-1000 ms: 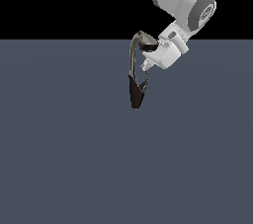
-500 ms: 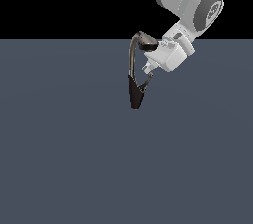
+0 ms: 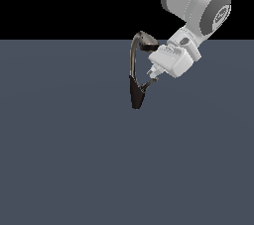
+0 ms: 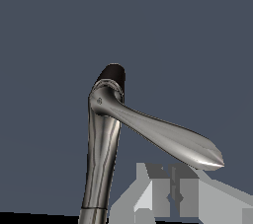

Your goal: Turn on the faucet by rotating a designated handle.

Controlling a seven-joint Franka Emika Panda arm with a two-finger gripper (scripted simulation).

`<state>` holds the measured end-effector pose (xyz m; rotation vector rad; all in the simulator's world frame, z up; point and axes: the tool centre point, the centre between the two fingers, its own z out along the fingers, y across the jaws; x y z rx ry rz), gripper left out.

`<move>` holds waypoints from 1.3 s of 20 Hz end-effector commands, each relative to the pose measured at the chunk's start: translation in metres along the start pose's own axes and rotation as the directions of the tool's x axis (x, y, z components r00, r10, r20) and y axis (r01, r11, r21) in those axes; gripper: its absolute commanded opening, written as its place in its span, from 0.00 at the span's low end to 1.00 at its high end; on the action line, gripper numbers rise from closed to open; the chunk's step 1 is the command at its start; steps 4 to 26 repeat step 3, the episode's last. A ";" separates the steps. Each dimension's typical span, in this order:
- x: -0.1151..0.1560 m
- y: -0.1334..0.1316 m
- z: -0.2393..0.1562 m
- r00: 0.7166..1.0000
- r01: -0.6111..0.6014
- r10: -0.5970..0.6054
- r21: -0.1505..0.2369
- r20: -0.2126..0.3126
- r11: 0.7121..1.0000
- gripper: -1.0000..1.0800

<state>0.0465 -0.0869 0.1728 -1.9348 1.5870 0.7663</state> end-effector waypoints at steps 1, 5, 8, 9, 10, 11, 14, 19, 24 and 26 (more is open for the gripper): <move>0.039 0.020 0.002 0.999 -0.041 0.041 -0.004 -0.003 0.999 0.00; 0.046 0.024 0.002 0.999 -0.043 0.043 -0.005 -0.002 0.999 0.00; 0.046 0.024 0.002 0.999 -0.043 0.043 -0.005 -0.002 0.999 0.00; 0.046 0.024 0.002 0.999 -0.043 0.043 -0.005 -0.002 0.999 0.00; 0.046 0.024 0.002 0.999 -0.043 0.043 -0.005 -0.002 0.999 0.00; 0.046 0.024 0.002 0.999 -0.043 0.043 -0.005 -0.002 0.999 0.00; 0.046 0.024 0.002 0.999 -0.043 0.043 -0.005 -0.002 0.999 0.00; 0.046 0.024 0.002 0.999 -0.043 0.043 -0.005 -0.002 0.999 0.00; 0.046 0.024 0.002 0.999 -0.043 0.043 -0.005 -0.002 0.999 0.00; 0.046 0.024 0.002 0.999 -0.043 0.043 -0.005 -0.002 0.999 0.00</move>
